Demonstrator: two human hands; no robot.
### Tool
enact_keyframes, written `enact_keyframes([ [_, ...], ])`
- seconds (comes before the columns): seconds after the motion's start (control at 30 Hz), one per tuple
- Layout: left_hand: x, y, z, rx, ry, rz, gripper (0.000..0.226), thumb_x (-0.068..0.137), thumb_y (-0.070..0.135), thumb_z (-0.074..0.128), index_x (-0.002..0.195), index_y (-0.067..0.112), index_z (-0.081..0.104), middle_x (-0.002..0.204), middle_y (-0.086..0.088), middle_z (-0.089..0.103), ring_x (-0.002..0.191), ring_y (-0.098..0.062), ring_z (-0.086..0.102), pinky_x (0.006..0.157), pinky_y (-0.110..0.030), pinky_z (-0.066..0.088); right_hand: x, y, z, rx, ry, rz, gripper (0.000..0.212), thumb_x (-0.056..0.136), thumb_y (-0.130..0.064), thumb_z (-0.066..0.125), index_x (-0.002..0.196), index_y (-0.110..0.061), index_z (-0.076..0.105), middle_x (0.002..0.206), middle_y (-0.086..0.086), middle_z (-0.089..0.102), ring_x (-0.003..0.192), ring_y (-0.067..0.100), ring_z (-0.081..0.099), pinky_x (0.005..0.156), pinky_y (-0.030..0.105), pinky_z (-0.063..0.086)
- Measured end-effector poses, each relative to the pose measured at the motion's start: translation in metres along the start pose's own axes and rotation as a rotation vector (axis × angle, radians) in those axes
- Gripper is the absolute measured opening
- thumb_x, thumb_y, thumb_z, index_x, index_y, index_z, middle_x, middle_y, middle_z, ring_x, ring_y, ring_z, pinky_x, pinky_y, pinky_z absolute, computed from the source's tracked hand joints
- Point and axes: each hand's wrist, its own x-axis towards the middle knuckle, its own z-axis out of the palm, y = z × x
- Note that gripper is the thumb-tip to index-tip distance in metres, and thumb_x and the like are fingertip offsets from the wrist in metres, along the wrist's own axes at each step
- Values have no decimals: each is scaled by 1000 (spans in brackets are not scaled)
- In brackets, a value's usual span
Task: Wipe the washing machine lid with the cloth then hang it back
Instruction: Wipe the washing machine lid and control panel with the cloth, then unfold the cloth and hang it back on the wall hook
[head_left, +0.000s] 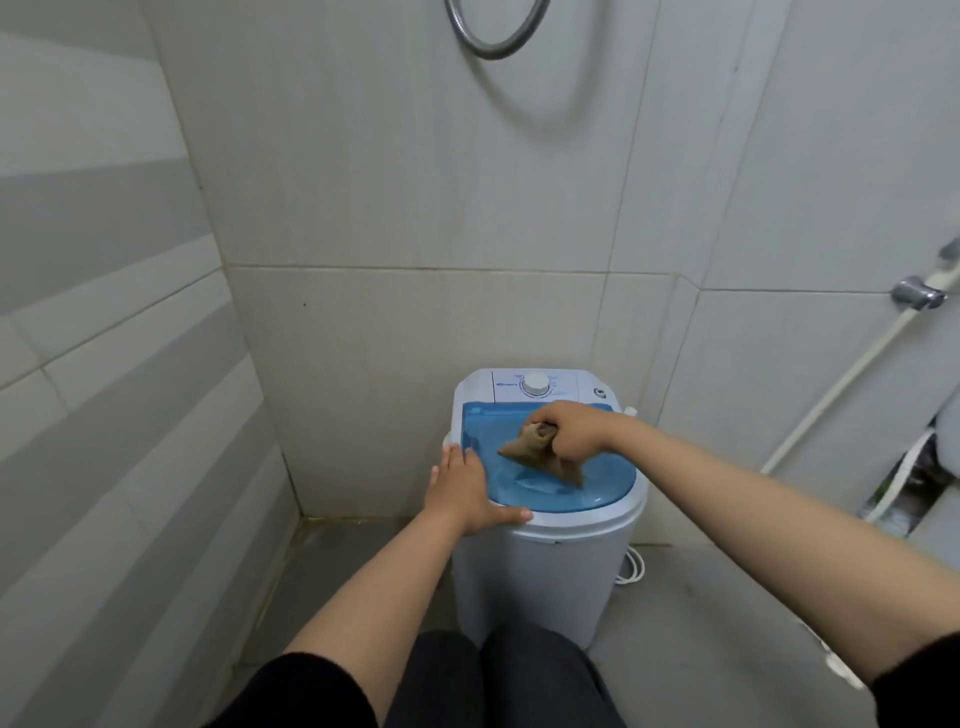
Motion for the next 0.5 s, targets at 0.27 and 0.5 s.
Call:
enact_keyframes([
  [0.27, -2, 36, -50, -778, 347, -66, 23, 85, 27, 66, 98, 9, 67, 99, -7, 69, 98, -25, 66, 83, -31, 50, -20, -16, -10, 797, 71, 110, 19, 89, 4, 46, 98, -10, 56, 83, 12, 61, 75, 21, 63, 66, 34, 59],
  [0.5, -17, 40, -104, -892, 178, -28, 32, 91, 39, 54, 96, 10, 69, 99, -13, 70, 91, -22, 65, 82, -35, 52, -29, -40, -22, 1305, -177, -109, 30, 100, -27, 34, 102, -15, 61, 89, 8, 67, 72, 14, 71, 64, 24, 61],
])
